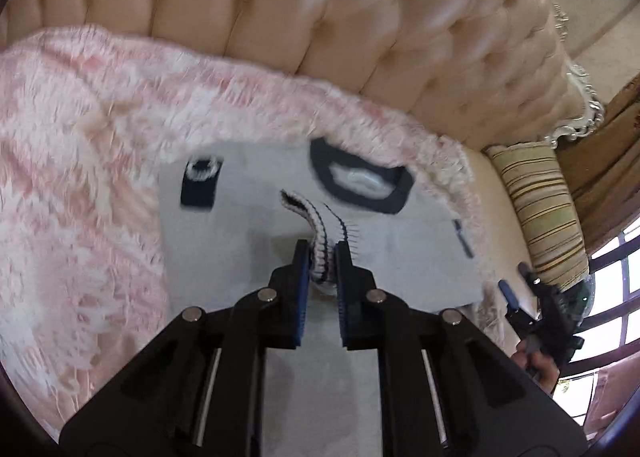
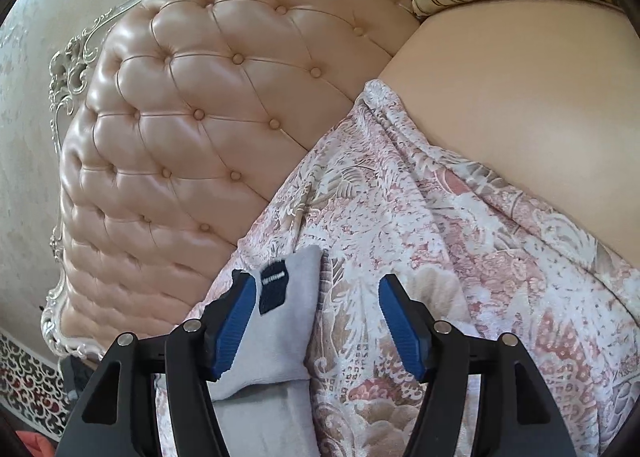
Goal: Fold clothes
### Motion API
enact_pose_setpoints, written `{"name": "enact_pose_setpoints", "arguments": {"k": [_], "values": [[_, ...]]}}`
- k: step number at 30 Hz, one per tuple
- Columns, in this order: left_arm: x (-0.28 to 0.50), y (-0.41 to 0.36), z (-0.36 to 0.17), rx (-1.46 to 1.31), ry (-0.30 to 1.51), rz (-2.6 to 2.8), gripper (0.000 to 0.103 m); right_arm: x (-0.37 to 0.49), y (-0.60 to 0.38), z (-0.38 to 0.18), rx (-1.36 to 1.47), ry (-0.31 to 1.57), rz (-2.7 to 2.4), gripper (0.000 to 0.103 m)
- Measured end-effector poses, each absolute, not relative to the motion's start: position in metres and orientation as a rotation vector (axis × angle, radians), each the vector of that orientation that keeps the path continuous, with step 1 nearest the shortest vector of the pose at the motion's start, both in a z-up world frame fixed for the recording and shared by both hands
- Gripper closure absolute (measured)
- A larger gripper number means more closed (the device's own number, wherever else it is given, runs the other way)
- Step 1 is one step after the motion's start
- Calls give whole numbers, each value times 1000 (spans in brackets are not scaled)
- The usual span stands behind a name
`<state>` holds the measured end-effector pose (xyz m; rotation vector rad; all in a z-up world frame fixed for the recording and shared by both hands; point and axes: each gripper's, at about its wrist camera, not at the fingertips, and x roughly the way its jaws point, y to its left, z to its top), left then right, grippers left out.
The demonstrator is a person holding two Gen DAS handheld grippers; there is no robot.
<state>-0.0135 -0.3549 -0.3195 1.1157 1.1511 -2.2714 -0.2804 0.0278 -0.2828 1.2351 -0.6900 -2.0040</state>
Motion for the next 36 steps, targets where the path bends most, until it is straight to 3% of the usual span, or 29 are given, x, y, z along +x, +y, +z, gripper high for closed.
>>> {"name": "enact_pose_setpoints", "arguments": {"k": [10,14,31,36], "values": [[-17,-357,-346,1142,1090,-2229,89,-286,8,-314,1242,-1093,-1404,37],[-17,-360,-344,1129,1101,-2231,89,-275,-8,-320,1386,-996,-1352,37],[-13,-367,-320,1066,1070,-2252,89,-244,-27,-321,1521,-847,-1445,36],[-17,-370,-310,1062,1055,-2270,89,-246,-19,-324,1514,-889,-1436,36]]}}
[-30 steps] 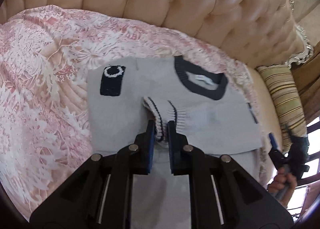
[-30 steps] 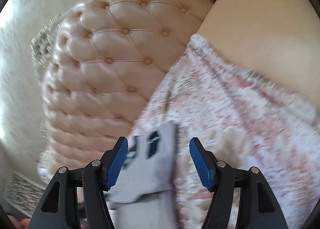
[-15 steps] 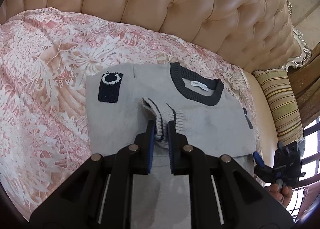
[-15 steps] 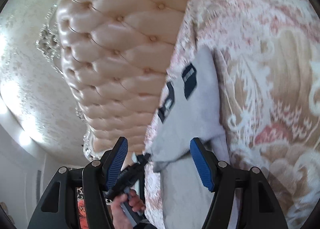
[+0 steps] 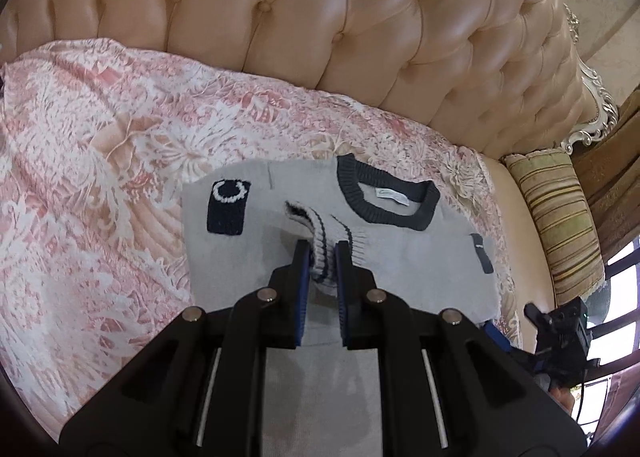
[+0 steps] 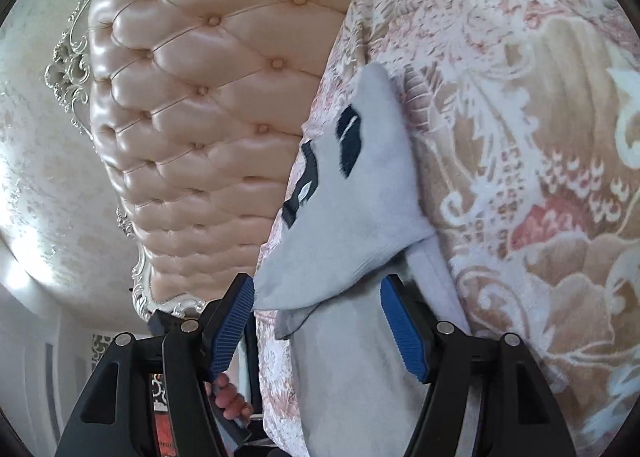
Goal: Fold clothes
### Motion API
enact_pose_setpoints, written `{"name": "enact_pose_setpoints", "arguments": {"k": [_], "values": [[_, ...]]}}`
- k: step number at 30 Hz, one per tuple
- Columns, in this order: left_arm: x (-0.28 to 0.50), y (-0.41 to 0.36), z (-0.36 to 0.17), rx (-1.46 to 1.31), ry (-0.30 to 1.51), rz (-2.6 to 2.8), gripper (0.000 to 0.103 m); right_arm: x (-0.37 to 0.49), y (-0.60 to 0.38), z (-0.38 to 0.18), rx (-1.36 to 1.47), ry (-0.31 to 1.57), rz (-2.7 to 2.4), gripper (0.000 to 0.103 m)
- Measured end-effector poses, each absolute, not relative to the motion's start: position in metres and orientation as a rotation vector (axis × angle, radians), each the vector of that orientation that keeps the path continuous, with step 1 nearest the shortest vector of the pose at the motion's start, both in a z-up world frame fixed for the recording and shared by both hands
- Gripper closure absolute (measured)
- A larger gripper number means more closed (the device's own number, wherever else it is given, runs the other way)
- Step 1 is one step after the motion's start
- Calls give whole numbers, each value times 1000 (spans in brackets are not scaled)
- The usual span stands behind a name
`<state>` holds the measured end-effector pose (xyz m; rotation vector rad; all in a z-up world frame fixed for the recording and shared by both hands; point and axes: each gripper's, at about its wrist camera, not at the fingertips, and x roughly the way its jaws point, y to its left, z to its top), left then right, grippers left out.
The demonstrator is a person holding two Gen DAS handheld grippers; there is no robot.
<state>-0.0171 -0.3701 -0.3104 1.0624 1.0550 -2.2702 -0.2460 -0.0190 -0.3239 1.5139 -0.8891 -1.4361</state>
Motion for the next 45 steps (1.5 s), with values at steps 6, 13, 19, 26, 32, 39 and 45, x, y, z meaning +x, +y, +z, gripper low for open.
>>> {"name": "enact_pose_setpoints", "arguments": {"k": [6,13,19,26,32,39,45], "values": [[-18,-365,-305,1067,1027,-2269,89,-250,-27,-322,1462,-959,-1544,37],[-9,-369,-343,1137,1049,-2152,96,-240,-14,-326,1475,-912,-1782,70],[11,-378,-356,1100,1126,-2109,97,-241,-19,-323,1483,-827,-1793,71],[4,-380,-322,949,1268,-2275,96,-225,-9,-296,1432,-756,-1748,54],[-31,-371,-335,1012,1344,-2293,93,-236,-14,-254,1102,-685,-1865,33],[-21,-380,-370,1039,1475,-2126,93,-259,-39,-308,1372,-579,-1840,44],[16,-394,-362,895,1574,-2054,80,-252,-45,-305,1383,-424,-1910,51]]}}
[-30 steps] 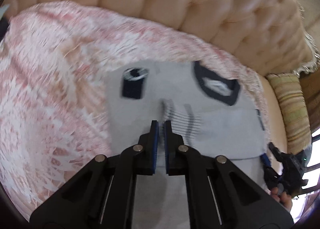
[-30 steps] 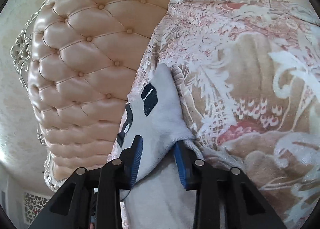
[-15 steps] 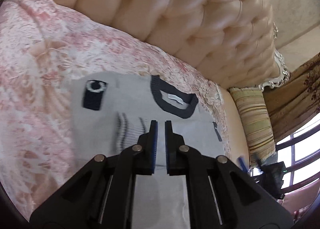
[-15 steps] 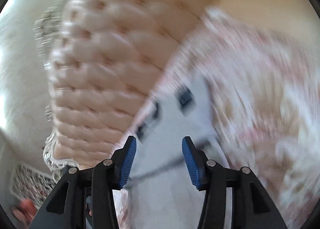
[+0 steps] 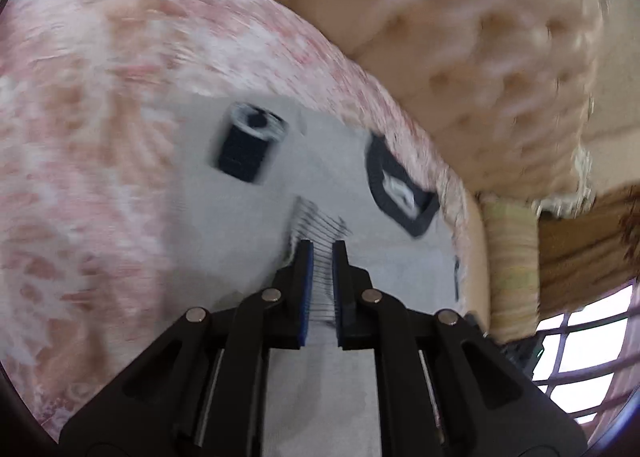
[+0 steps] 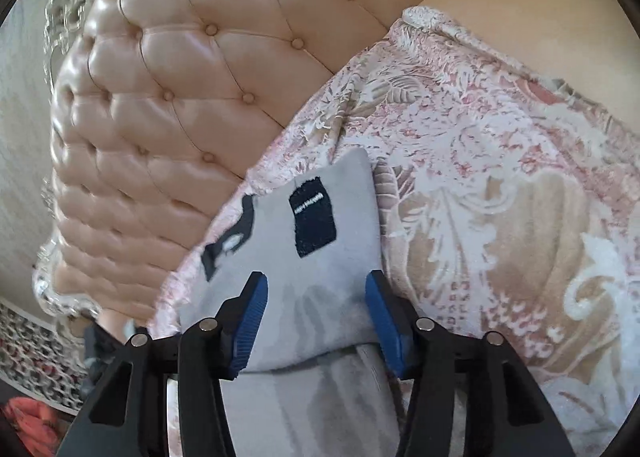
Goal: Fold clothes
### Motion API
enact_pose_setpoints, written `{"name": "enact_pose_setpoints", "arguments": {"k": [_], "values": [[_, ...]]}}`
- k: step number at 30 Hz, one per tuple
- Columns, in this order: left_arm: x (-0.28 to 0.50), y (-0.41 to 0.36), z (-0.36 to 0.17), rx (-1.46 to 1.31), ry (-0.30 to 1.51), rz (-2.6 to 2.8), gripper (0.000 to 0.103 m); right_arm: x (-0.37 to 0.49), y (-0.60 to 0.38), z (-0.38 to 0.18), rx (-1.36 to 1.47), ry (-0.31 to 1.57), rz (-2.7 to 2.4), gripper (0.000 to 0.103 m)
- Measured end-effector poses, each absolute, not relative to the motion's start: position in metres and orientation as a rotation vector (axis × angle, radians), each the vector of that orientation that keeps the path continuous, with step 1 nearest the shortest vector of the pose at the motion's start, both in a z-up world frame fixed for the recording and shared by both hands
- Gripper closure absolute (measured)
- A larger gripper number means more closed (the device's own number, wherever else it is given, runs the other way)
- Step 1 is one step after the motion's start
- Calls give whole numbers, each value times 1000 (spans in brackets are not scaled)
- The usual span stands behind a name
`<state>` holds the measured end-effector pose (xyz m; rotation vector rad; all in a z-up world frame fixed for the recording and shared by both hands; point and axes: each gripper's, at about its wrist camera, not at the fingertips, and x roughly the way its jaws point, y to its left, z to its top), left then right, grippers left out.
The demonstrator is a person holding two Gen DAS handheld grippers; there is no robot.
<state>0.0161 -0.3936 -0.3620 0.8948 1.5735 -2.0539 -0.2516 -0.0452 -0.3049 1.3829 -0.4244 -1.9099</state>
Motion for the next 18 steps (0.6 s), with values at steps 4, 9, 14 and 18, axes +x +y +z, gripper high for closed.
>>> {"name": "enact_pose_setpoints", "arguments": {"k": [4,9,14,18], "values": [[57,-406,-358,730,1634,-2008,56,-243,-49,-302,1371,-295,-1952,48],[85,-407,-345,612,1645,-2017,49,-238,-38,-282,1288,-309,-1990,37],[103,-397,-344,583,1690,-2014,47,-250,-31,-302,1373,-382,-1913,29],[101,-376,-347,615,1722,-2048,43,-267,11,-281,1286,-567,-2016,27]]}}
